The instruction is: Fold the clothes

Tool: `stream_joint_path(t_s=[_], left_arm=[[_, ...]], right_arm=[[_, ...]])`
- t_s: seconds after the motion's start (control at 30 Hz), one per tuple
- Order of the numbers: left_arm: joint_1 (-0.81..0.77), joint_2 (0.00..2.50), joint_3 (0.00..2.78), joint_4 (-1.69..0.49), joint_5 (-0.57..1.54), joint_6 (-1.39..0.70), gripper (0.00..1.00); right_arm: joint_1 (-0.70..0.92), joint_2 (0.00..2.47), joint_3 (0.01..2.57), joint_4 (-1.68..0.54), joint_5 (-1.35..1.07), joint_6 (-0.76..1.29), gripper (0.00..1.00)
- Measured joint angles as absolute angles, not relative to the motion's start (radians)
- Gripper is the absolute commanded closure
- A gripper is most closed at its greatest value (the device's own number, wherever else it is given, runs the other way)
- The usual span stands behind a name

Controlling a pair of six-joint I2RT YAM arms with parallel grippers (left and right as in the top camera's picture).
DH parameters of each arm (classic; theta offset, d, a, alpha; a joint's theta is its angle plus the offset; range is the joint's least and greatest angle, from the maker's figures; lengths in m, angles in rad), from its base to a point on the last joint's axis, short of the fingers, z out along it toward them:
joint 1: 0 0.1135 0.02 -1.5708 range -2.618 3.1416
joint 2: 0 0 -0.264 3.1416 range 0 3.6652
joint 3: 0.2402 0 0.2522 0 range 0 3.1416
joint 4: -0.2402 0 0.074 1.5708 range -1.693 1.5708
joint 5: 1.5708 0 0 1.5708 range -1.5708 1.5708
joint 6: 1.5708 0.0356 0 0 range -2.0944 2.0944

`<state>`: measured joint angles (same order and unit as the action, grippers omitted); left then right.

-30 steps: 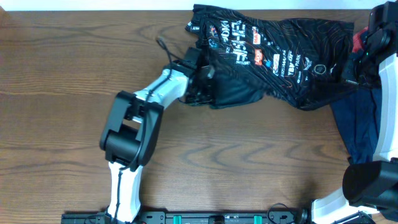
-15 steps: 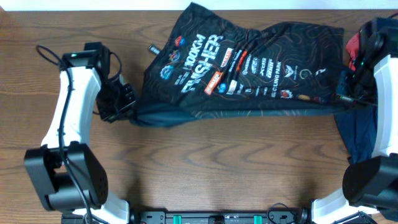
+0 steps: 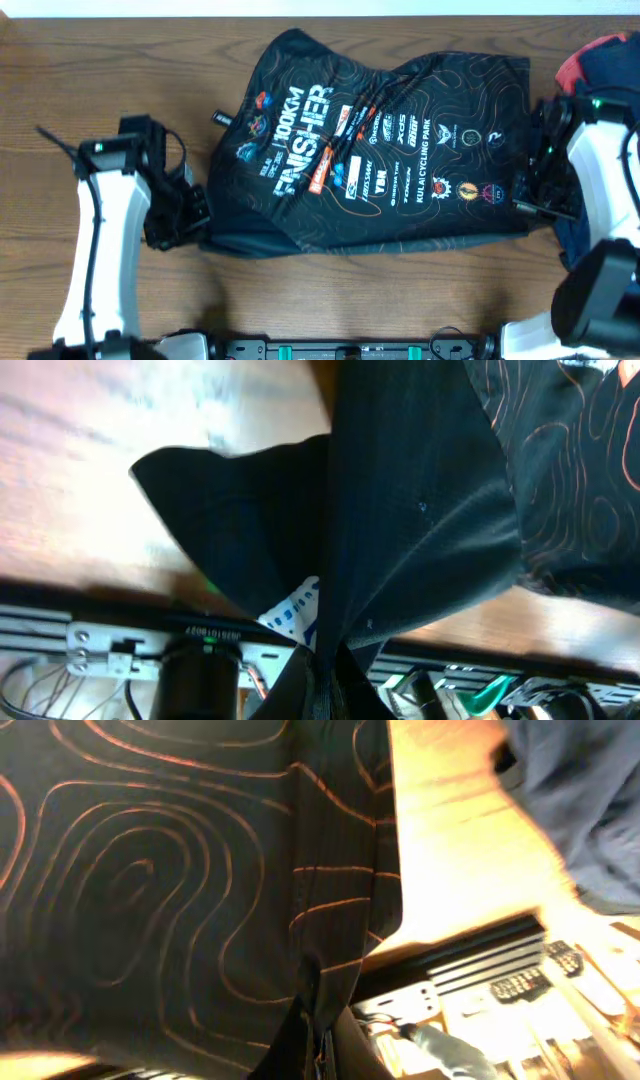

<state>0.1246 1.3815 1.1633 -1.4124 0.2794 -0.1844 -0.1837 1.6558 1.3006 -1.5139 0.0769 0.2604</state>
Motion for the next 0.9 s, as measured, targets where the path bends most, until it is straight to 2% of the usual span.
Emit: stream_joint_path(t_s=[0.27,0.47,0.67,0.9], left_arm=[[0.125,1.161,1.051,-1.43,0.27,-0.244,0.94],[0.125,1.052,1.051,-1.221,0.255,-0.34,0.94],[0.124,1.132,1.05,-0.969,0.255,-0.398,0.94],[0.101,1.351,1.05,-0.685,0.27,-0.422,0.94]], right_arm=[[-0.184,1.426,1.177,-1.452,0.063,0.303,0.99],[-0.184,1.398,1.169,-1.236,0.068,0.34,0.99],[-0.184,1.407,1.169,-0.983,0.07,0.349,0.99],[-0.184,1.525,1.168,-0.86,0.067,0.352,0.99]])
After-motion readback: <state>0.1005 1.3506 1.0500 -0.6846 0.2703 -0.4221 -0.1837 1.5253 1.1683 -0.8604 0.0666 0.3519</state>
